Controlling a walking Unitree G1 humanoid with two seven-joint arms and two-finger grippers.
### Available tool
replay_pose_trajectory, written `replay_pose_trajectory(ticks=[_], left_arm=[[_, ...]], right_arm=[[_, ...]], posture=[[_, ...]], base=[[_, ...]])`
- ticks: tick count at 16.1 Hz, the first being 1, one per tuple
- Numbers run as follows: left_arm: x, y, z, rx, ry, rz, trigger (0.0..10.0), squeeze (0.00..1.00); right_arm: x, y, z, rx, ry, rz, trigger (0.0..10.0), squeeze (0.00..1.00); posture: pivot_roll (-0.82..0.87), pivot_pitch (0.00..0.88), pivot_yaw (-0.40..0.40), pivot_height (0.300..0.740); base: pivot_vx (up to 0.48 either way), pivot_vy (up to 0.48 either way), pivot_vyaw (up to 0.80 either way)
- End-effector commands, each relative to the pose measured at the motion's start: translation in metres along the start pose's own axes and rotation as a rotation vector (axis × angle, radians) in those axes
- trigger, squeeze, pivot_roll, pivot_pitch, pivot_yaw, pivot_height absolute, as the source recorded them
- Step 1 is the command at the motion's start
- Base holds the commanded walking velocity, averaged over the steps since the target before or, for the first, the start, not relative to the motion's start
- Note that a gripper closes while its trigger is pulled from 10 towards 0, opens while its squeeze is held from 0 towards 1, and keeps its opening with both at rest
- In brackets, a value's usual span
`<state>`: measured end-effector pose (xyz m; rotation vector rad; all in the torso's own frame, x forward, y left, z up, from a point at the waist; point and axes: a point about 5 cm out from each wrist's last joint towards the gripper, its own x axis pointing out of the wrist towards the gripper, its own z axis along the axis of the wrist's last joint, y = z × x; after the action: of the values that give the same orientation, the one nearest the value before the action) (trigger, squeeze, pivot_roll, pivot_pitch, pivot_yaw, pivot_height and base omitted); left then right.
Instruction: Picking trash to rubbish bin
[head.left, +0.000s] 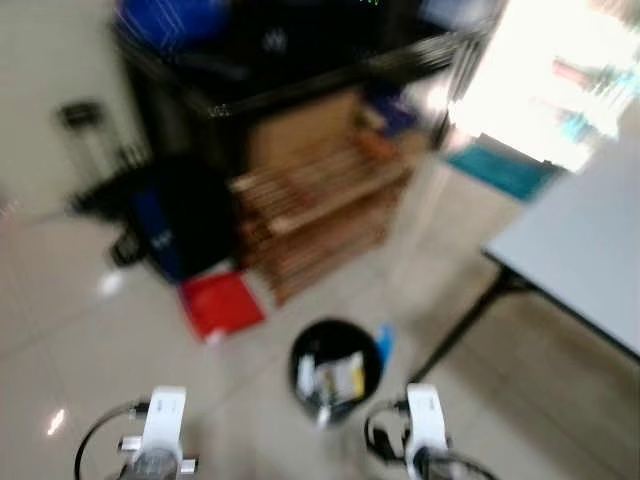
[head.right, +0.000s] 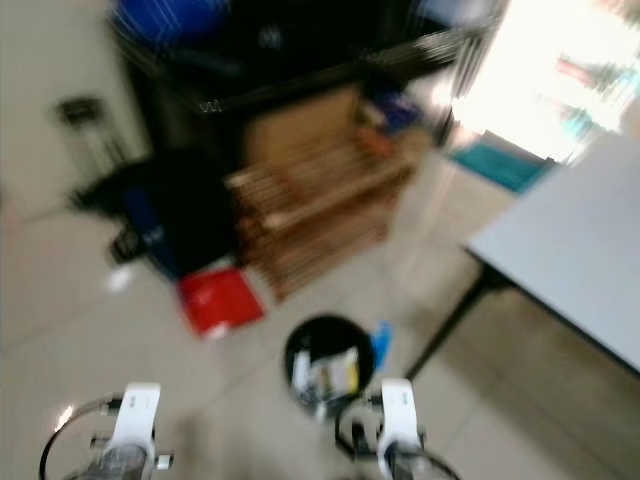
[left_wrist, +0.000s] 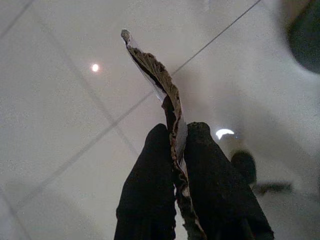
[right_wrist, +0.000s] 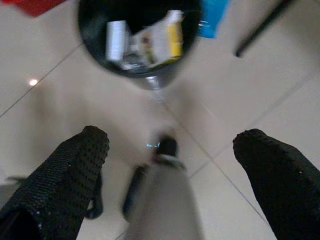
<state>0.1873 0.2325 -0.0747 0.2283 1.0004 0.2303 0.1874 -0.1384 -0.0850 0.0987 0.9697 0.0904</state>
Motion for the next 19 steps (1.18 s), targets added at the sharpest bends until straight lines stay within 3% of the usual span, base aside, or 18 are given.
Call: replay_pose_trajectory(ticks=[1,6,16,19], left_arm=[[-0.0008,-0.0115,0.0037,0.003,-0.013,-0.034,10.0,0.00],[-0.0008,-0.0113,0.0040,-0.003,-0.020,-0.038,10.0,0.00],[-0.0009,-0.0125,0.0064,-0.014,-0.035,-0.060,10.0,0.00],[-0.0010,-0.0132,0.0061,-0.022,-0.035,-0.075,10.0,0.00]], right_arm=[[-0.0023,-0.0142,-0.0022,0.000,0.005,-0.040,10.0,0.00],[-0.0023,-0.0136,-0.0019,0.003,-0.001,-0.038,10.0,0.00],[-0.0022,-0.0123,-0.0038,-0.001,0.012,-0.030,10.0,0.00],[-0.0023,-0.0120,-0.0042,0.004,0.009,-0.031,10.0,0.00]], posture=[[0.01,0.069,-0.048,0.740],[0.01,0.071,-0.049,0.740],[0.01,0.072,-0.048,0.740],[0.01,0.074,-0.047,0.740]], base=[[0.480,0.000,0.00],[0.480,0.000,0.00],[0.000,0.000,-0.66],[0.000,0.000,0.00]])
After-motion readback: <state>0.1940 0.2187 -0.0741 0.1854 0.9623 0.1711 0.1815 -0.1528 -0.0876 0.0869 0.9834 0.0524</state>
